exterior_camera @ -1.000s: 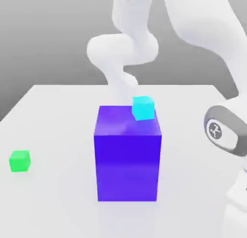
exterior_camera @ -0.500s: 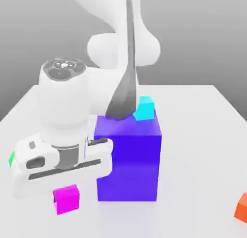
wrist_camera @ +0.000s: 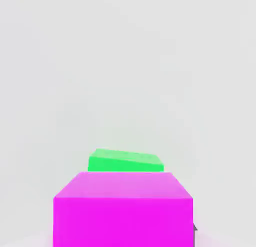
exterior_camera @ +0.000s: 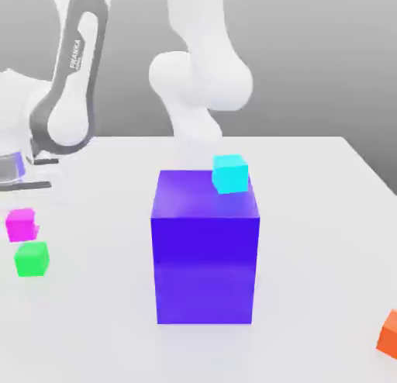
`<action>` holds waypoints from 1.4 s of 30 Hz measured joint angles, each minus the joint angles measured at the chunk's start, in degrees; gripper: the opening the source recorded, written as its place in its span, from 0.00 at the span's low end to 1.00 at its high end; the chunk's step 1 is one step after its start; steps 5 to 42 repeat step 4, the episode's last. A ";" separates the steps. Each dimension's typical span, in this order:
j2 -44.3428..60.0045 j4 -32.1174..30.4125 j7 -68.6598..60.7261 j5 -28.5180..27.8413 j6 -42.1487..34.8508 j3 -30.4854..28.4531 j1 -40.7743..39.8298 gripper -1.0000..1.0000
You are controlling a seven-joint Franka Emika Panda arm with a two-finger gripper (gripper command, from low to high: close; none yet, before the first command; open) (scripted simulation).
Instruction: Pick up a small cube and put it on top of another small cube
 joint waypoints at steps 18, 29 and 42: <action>2.35 0.03 -1.35 1.89 2.09 1.13 -0.78 1.00; 2.35 0.03 -1.35 1.89 2.09 1.13 -0.78 1.00; 2.35 0.03 -1.35 1.89 2.09 1.13 -0.78 1.00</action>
